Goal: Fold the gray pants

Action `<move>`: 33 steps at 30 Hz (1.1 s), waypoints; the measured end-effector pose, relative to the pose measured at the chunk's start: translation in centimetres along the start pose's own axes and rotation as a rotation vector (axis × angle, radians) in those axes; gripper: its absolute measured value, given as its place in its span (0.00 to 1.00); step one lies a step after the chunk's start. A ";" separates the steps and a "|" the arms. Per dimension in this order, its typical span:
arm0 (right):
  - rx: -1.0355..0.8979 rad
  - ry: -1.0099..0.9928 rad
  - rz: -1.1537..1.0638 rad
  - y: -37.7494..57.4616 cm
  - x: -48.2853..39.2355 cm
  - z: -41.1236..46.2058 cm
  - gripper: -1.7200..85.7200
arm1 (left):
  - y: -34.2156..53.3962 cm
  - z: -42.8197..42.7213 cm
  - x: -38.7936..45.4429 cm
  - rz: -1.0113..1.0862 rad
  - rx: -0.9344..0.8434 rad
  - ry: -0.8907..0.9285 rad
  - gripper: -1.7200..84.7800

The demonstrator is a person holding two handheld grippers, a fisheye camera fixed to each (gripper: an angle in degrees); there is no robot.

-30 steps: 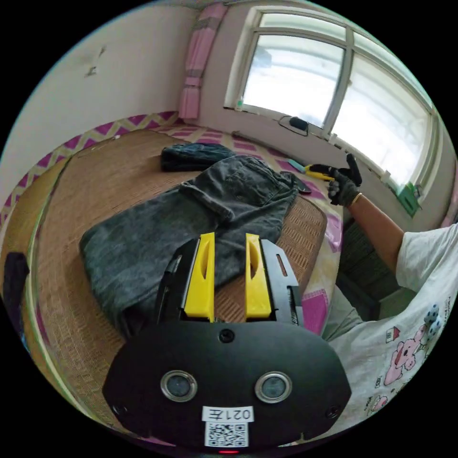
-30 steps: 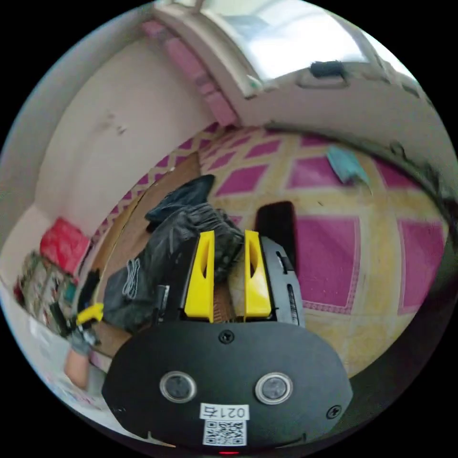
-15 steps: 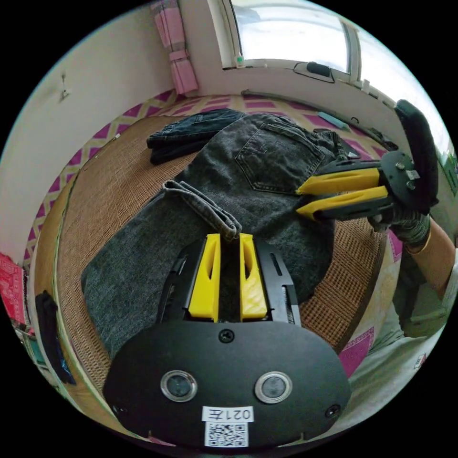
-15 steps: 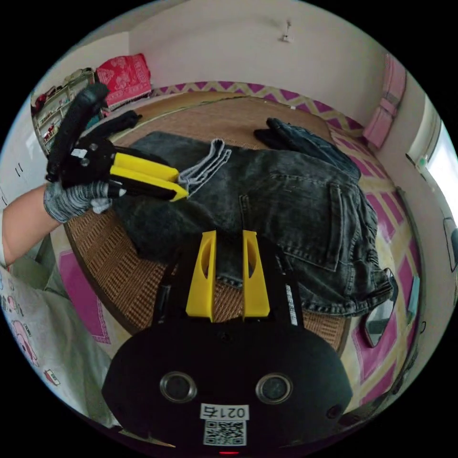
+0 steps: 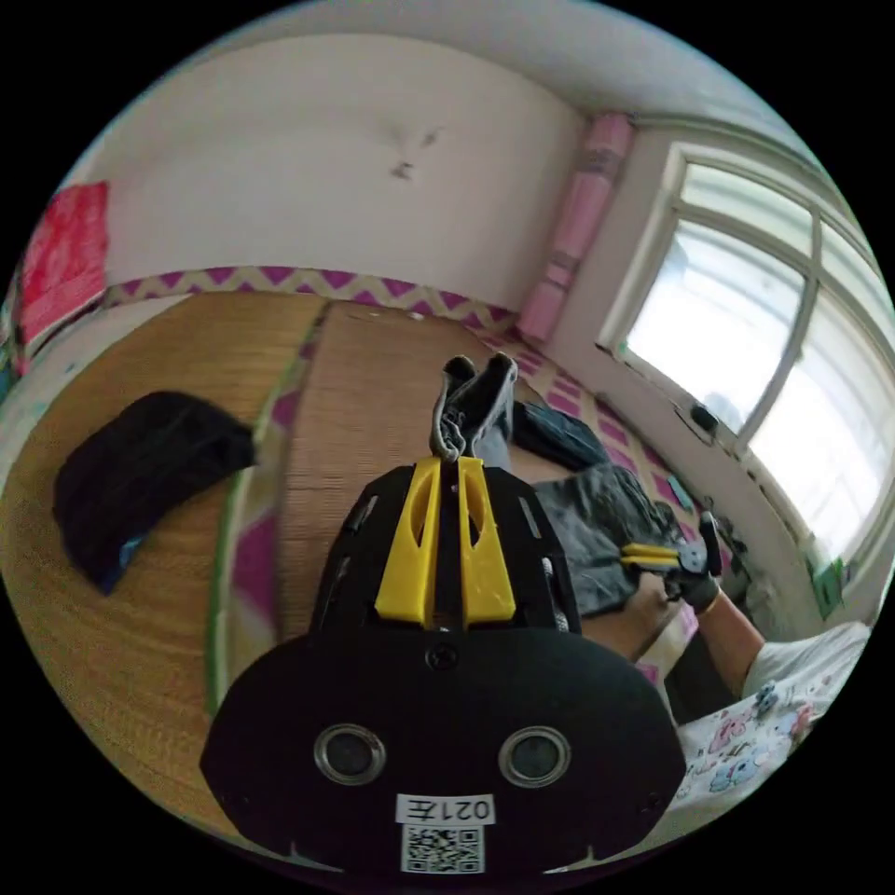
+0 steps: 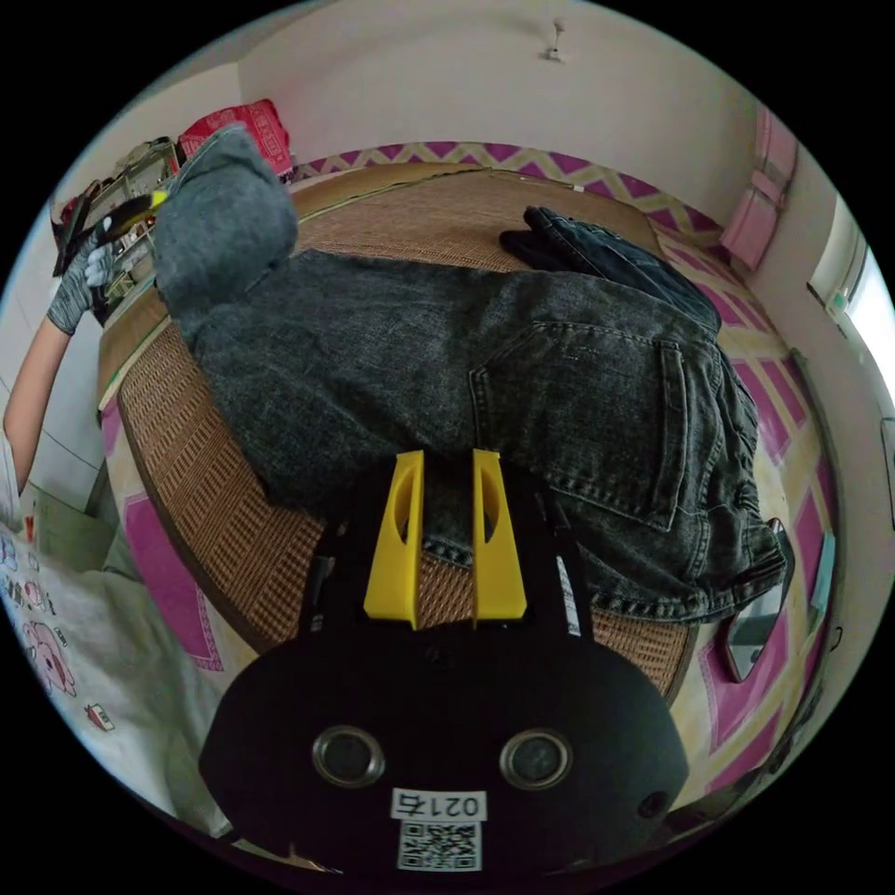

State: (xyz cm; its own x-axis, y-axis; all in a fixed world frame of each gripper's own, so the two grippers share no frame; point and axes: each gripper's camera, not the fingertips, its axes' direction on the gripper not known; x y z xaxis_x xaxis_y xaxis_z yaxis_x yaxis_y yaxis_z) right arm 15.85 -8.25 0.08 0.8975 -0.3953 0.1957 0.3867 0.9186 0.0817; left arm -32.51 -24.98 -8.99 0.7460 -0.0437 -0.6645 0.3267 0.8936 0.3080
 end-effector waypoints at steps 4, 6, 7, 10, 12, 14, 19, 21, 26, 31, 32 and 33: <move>0.000 0.007 0.018 -0.6 -0.7 0.1 0.11 | 2.7 -2.7 -14.7 -0.299 -0.031 -0.031 0.01; -0.001 0.023 0.020 -0.9 -1.4 0.1 0.11 | 4.6 -2.1 -18.9 -0.395 -0.069 -0.006 0.01; -0.002 0.026 0.023 -1.0 -1.6 0.1 0.11 | 5.6 -1.5 -20.7 -0.430 -0.096 0.008 0.01; -0.017 0.008 0.064 -1.7 -1.8 -0.1 0.11 | 6.2 -1.3 -22.9 -0.451 -0.097 0.015 0.01; -0.034 -0.002 0.055 -2.7 -2.6 -1.3 0.12 | 5.5 -2.1 -23.4 -0.439 -0.069 0.048 0.01; -0.002 -0.029 0.040 -3.3 -3.8 -3.1 0.12 | 4.3 -3.5 -23.5 -0.396 -0.043 0.082 0.01; 0.037 -0.085 -0.009 -5.1 -7.6 -5.3 0.12 | 2.8 -7.0 -24.8 -0.326 -0.009 0.063 0.01; -0.015 -0.088 -0.047 -6.2 -9.6 -3.2 0.12 | 4.0 -5.8 -27.6 -0.434 -0.072 0.040 0.02; -0.111 -0.042 -0.082 -7.6 -11.5 1.2 0.12 | 7.0 -6.2 -31.8 -0.608 -0.036 0.168 0.03; -0.058 -0.090 -0.112 -9.4 -10.6 -1.1 0.11 | 5.0 -12.6 -27.9 -0.360 0.105 0.044 0.02; 0.010 -0.047 -0.136 -10.3 -10.0 -2.3 0.11 | 4.4 -12.4 -26.8 -0.304 0.082 0.038 0.02; 0.041 0.036 -0.168 -11.5 -9.3 -2.9 0.11 | 3.1 -11.5 -24.5 -0.190 0.015 0.028 0.04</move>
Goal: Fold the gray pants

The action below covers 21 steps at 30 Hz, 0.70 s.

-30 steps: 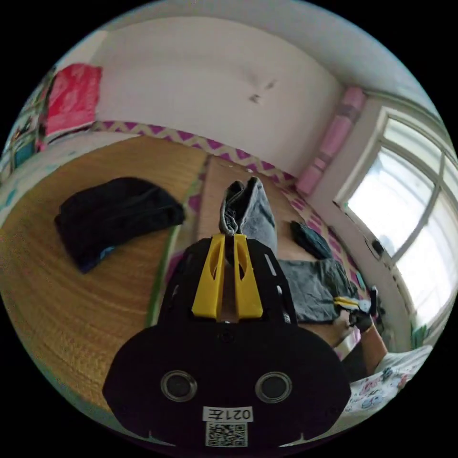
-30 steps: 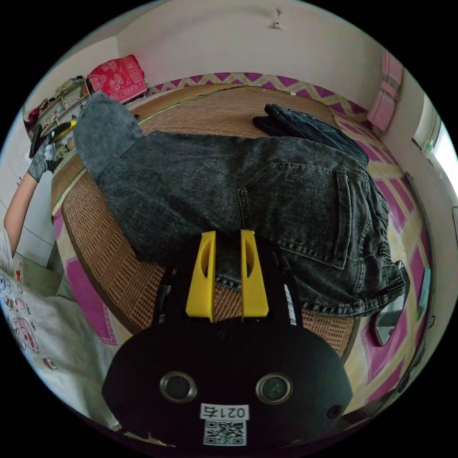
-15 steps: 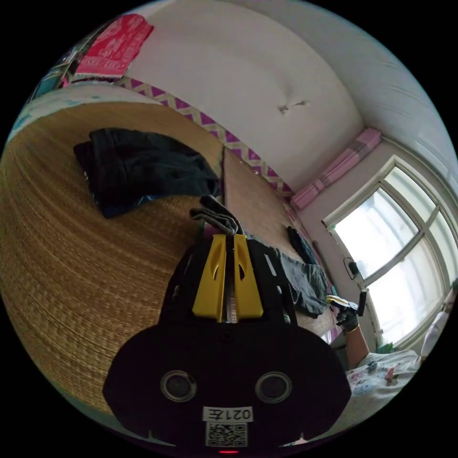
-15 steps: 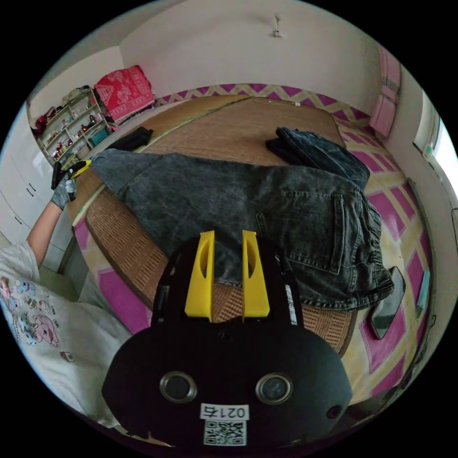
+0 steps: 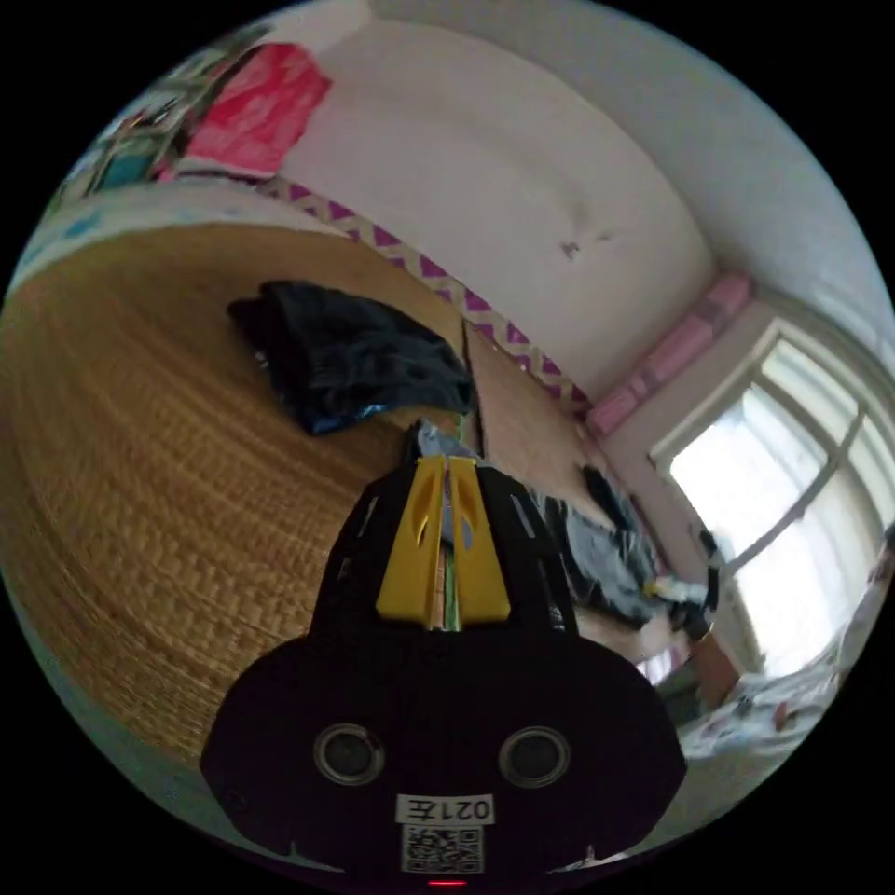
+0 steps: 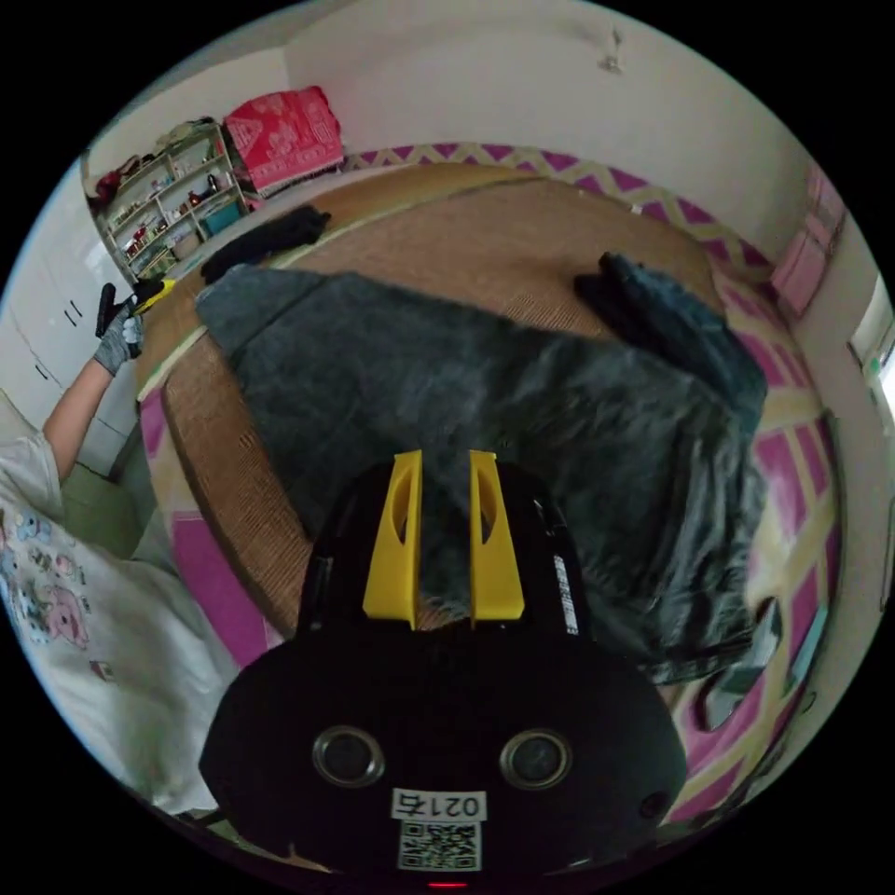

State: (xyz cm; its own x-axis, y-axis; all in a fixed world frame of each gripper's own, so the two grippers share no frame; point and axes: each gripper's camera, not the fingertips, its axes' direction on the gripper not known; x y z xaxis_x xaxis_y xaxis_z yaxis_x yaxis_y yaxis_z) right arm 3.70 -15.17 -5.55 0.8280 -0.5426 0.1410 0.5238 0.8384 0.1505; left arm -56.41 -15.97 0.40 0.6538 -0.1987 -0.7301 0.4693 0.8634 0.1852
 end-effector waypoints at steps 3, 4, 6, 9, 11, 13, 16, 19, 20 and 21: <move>0.022 0.196 -0.131 -3.1 3.0 0.7 0.11 | -1.3 4.3 6.0 0.233 -0.126 0.012 0.08; 0.007 0.220 -0.168 -3.7 3.6 1.2 0.11 | -1.6 6.3 7.9 0.302 -0.153 0.024 0.09; -0.063 0.266 -0.293 -5.8 5.8 3.2 0.12 | -2.3 9.4 9.8 0.370 -0.211 0.058 0.09; -0.139 0.219 -0.377 -8.1 8.0 5.1 0.13 | -3.6 14.6 11.9 0.431 -0.295 0.107 0.09; -0.190 0.199 -0.425 -9.2 8.8 6.0 0.14 | -4.1 17.1 13.0 0.467 -0.333 0.108 0.10; -0.231 0.142 -0.447 -10.2 9.5 6.6 0.14 | -4.4 20.0 14.8 0.546 -0.391 0.081 0.11; -0.377 0.018 -0.436 -11.4 10.7 7.1 0.07 | -3.9 22.6 16.8 0.656 -0.470 0.041 0.13; -0.326 -0.001 -0.496 -11.6 10.8 4.5 0.02 | -3.0 24.0 18.0 0.730 -0.526 0.022 0.14; -0.269 -0.011 -0.488 -11.3 11.2 3.0 0.02 | -2.9 24.2 18.1 0.735 -0.534 0.020 0.14; -0.218 -0.037 -0.465 -10.9 11.9 1.6 0.01 | -2.6 24.4 18.3 0.742 -0.546 0.029 0.15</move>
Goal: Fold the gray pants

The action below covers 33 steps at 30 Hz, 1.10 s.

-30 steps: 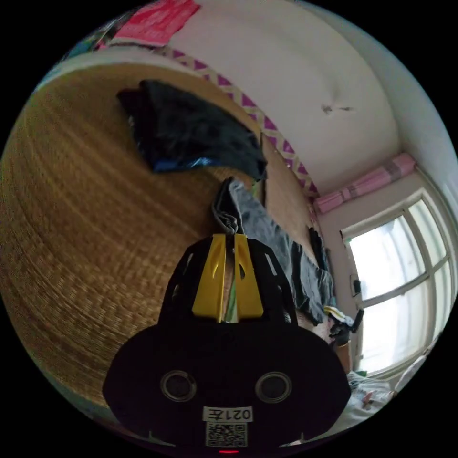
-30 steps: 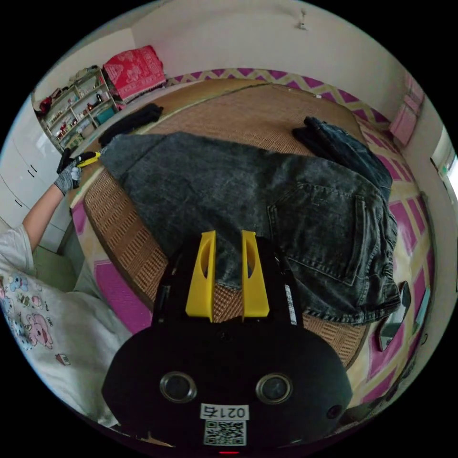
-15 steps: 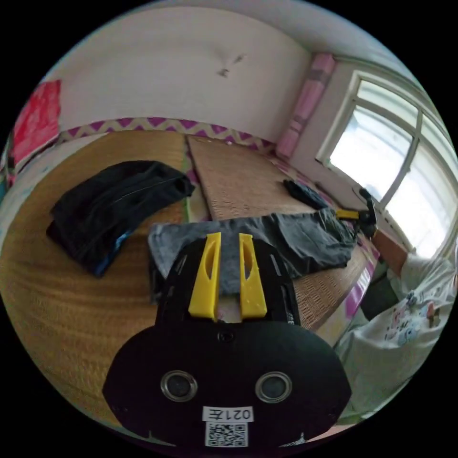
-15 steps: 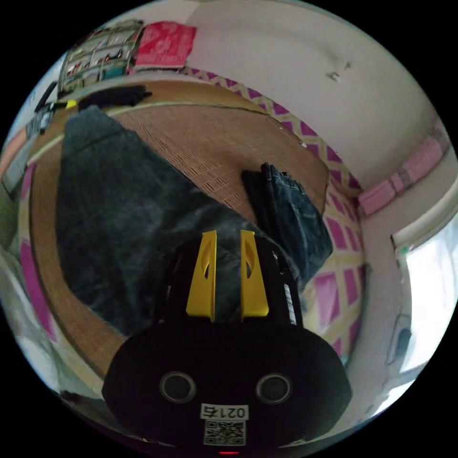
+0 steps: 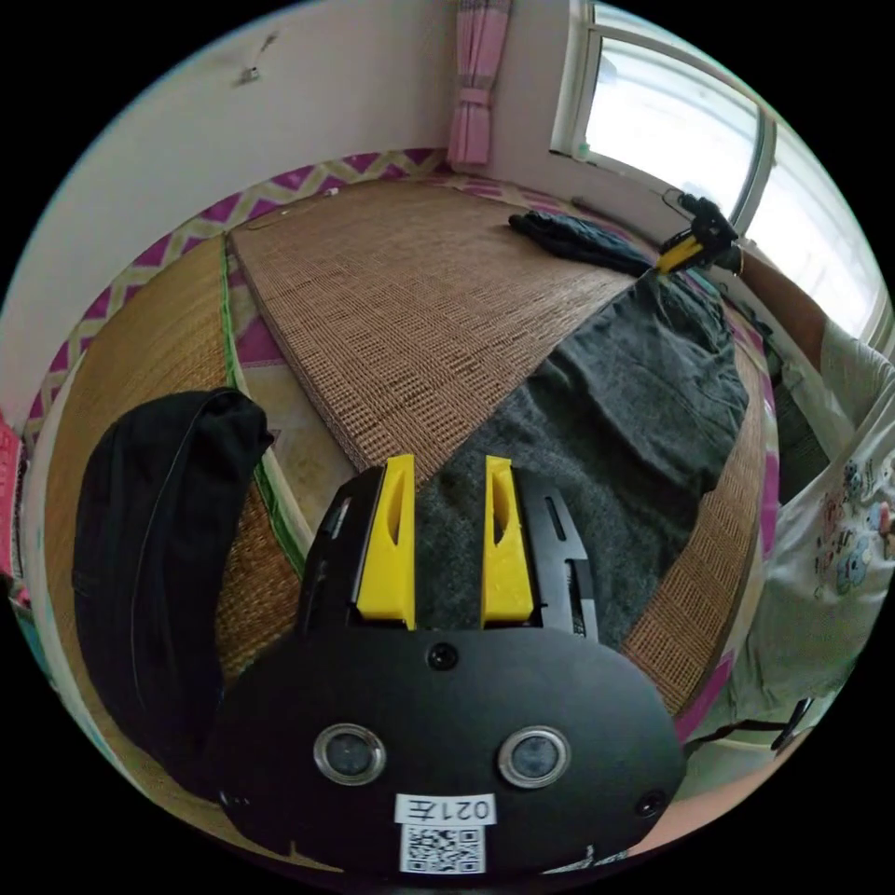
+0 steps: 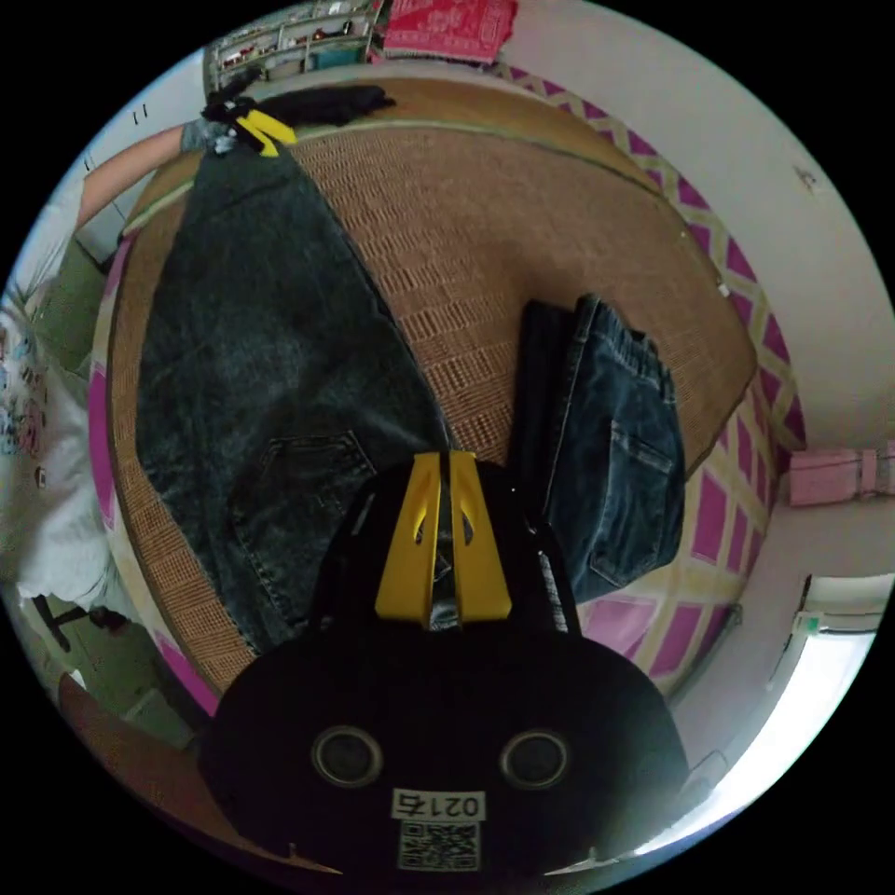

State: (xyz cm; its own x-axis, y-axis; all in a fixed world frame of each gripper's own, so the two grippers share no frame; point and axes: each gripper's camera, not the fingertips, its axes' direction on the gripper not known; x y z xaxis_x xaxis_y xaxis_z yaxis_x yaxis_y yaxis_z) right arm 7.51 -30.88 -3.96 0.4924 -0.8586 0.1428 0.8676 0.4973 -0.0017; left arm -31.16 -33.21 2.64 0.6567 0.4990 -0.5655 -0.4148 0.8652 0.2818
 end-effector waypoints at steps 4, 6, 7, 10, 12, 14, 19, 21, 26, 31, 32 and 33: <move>0.103 -0.037 0.031 3.0 0.2 -2.7 0.01 | 0.4 0.7 1.2 0.033 -0.043 0.009 0.10; 0.163 -0.053 0.046 4.8 0.0 -4.4 0.01 | 0.7 0.3 2.1 0.071 -0.052 0.012 0.06; 0.175 -0.054 0.048 5.2 -0.1 -4.8 0.01 | 1.0 -0.2 2.7 0.084 -0.030 -0.004 0.03; 0.221 -0.051 0.058 7.0 -0.8 -6.5 0.01 | 2.0 -2.0 4.3 0.098 0.032 -0.050 0.01; 0.244 -0.039 0.058 8.5 -1.6 -7.8 0.01 | 2.7 -3.6 5.3 0.102 0.077 -0.077 0.01; 0.269 -0.036 0.057 10.0 -2.5 -9.2 0.01 | 3.6 -5.8 6.5 0.106 0.136 -0.106 0.01; 0.387 -0.050 0.046 16.4 -7.4 -14.1 0.01 | 10.0 -15.6 11.9 0.113 0.404 -0.115 0.01; 0.425 -0.077 0.022 20.3 -11.4 -16.3 0.01 | 13.1 -18.8 14.8 0.131 0.467 -0.100 0.01; 0.377 -0.145 0.010 26.9 -20.1 -16.5 0.01 | 21.4 -23.2 22.3 0.114 0.487 -0.038 0.01; 0.282 -0.248 0.096 31.7 -26.6 -10.8 0.01 | 29.6 -19.4 25.5 -0.109 0.413 0.084 0.01; 0.246 -0.256 0.135 32.5 -27.7 -8.6 0.01 | 30.2 -18.7 25.5 -0.139 0.401 0.097 0.01; 0.213 -0.257 0.171 33.2 -28.6 -6.4 0.01 | 31.2 -17.3 25.5 -0.191 0.381 0.122 0.01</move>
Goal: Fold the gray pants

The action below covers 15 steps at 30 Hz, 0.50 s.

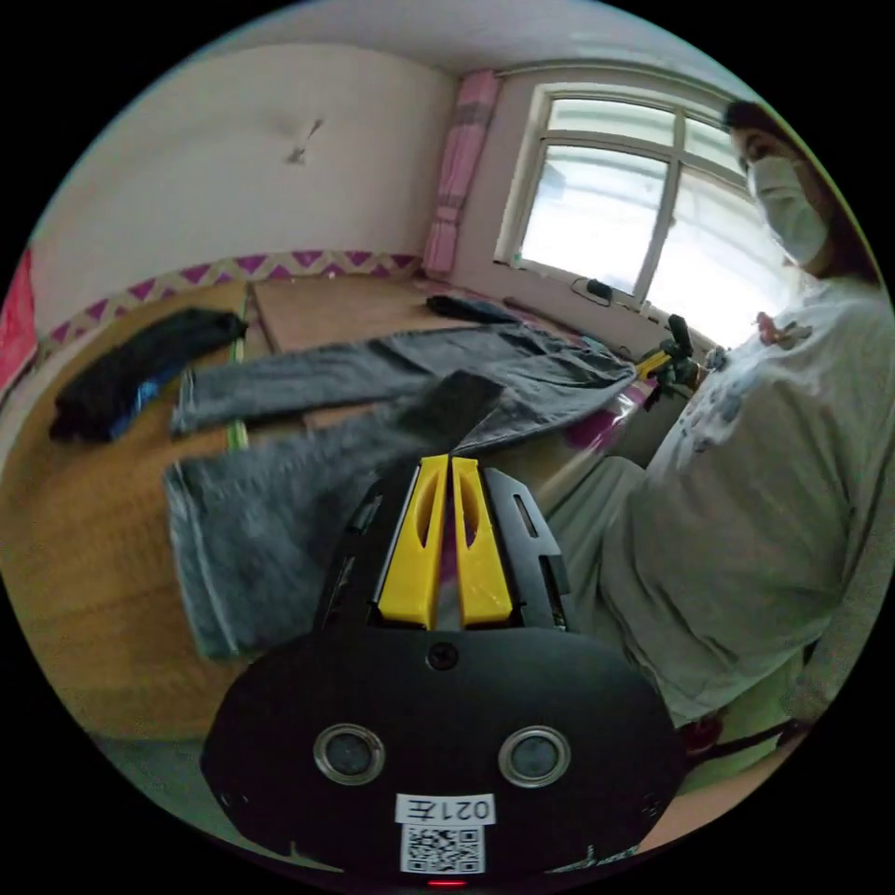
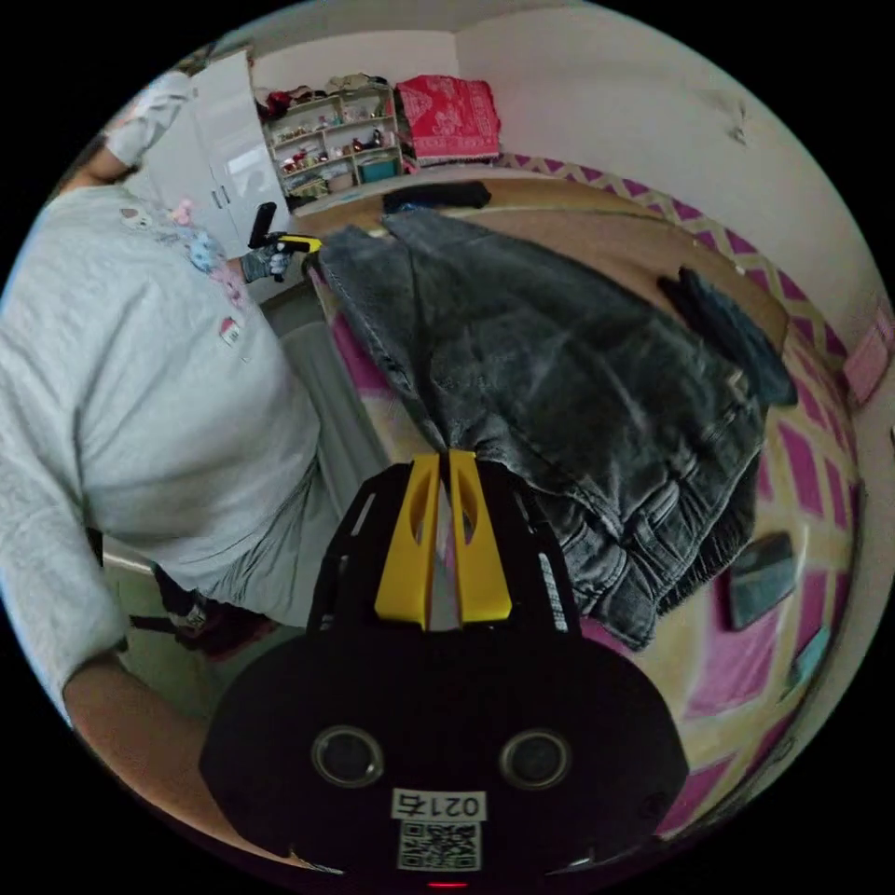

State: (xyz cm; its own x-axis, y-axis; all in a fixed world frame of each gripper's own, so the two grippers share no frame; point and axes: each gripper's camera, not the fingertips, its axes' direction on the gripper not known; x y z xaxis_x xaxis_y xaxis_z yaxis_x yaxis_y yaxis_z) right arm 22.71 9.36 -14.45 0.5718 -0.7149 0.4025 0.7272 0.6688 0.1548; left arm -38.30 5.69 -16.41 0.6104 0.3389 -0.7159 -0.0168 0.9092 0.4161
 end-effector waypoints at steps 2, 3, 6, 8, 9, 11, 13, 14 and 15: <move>0.080 0.004 0.060 2.0 0.0 0.8 0.02 | 1.4 0.5 -0.2 -0.064 0.002 0.002 0.01; 0.119 -0.024 0.104 3.2 0.4 0.5 0.02 | 1.9 -0.2 -0.2 -0.095 0.044 0.012 0.01; 0.134 0.008 0.109 4.6 -0.4 0.0 0.03 | 2.1 -2.4 0.5 -0.080 0.053 0.029 0.01; 0.090 0.013 0.108 4.9 -0.9 -0.5 0.04 | 2.1 -4.8 0.6 -0.096 0.101 -0.002 0.02; 0.040 -0.005 0.094 5.0 -1.1 -0.9 0.05 | 2.1 -6.9 0.2 -0.139 0.160 -0.040 0.02; -0.021 -0.010 0.080 5.4 -1.2 -2.1 0.07 | 1.8 -9.7 -0.9 -0.213 0.189 -0.159 0.05; 0.057 -0.003 0.096 6.0 -1.0 -4.7 0.08 | 1.1 -12.2 -3.2 -0.313 0.140 -0.336 0.11; 0.170 -0.003 0.111 6.4 -0.8 -6.6 0.09 | 1.0 -12.7 -3.8 -0.338 0.134 -0.365 0.12; 0.285 -0.002 0.125 6.9 -0.8 -8.3 0.09 | 0.8 -13.5 -5.1 -0.382 0.123 -0.387 0.13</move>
State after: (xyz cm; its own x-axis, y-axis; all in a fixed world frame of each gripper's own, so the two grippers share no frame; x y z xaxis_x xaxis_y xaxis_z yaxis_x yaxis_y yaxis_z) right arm 30.36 12.84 -21.17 0.6488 -0.6234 0.4364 0.5155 0.7819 0.3505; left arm -52.09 7.94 -19.98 0.8016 -0.1440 -0.5802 0.3413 0.9071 0.2464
